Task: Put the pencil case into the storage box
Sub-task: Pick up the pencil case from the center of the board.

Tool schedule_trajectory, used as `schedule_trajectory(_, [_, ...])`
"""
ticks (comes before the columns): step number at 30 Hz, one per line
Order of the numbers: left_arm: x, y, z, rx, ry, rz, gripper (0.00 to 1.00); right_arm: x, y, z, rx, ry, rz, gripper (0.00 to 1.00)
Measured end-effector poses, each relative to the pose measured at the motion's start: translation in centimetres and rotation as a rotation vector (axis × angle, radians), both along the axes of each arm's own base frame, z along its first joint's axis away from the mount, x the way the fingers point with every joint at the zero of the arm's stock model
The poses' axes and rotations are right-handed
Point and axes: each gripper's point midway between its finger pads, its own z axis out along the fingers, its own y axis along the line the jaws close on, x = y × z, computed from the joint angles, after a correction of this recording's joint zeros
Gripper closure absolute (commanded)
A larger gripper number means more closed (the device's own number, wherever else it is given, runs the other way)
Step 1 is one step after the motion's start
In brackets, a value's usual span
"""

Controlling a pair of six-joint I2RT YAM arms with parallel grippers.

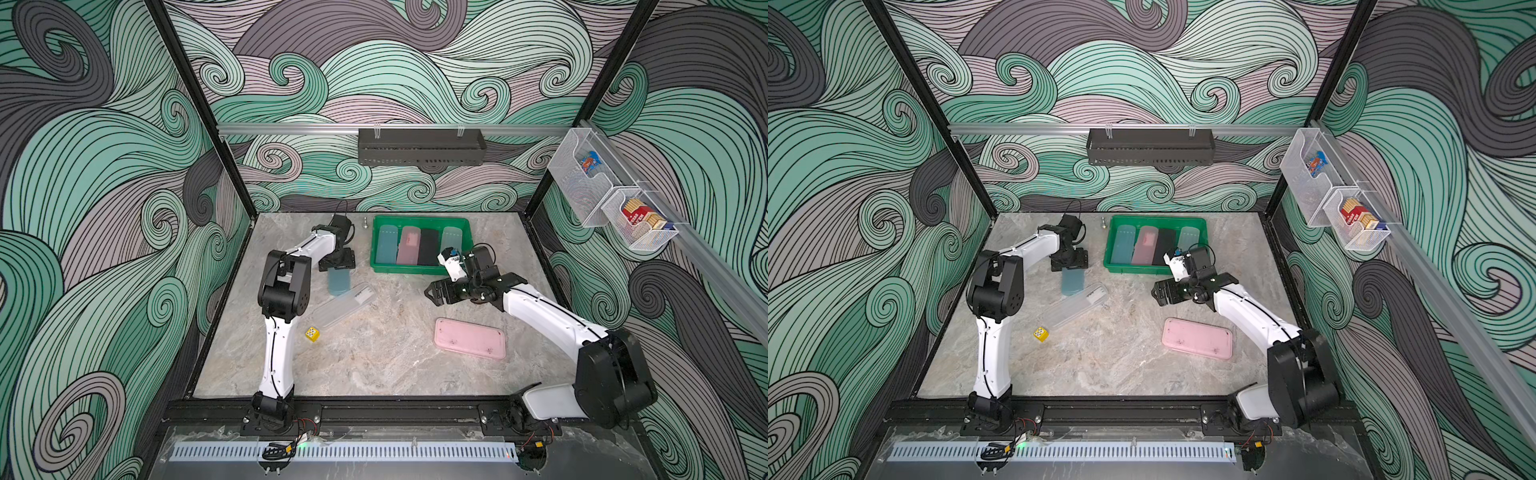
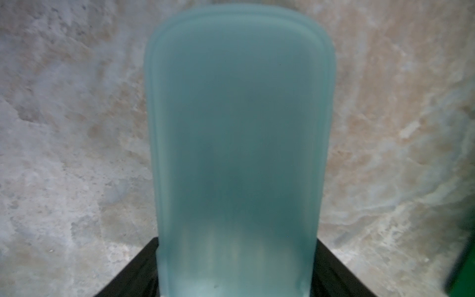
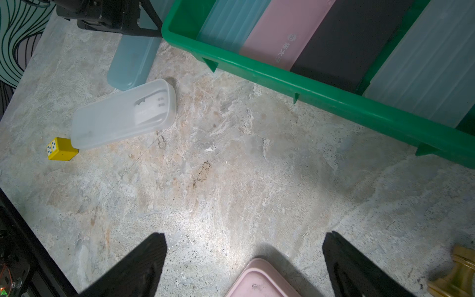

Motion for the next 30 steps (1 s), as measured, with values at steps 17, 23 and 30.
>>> schedule_trajectory(17, [-1.1, 0.3, 0.4, 0.004, 0.013, -0.005, 0.36, 0.0, 0.0, 0.0, -0.002, -0.001, 0.002, 0.01])
schedule_trajectory(23, [-1.0, 0.2, 1.6, -0.001, -0.006, -0.005, 0.36, 0.0, 0.0, 0.0, -0.003, -0.001, 0.001, 0.01])
schedule_trajectory(30, [-1.0, 0.2, 3.1, -0.008, -0.030, -0.005, 0.36, 0.0, 0.0, 0.0, -0.003, -0.002, 0.001, 0.01])
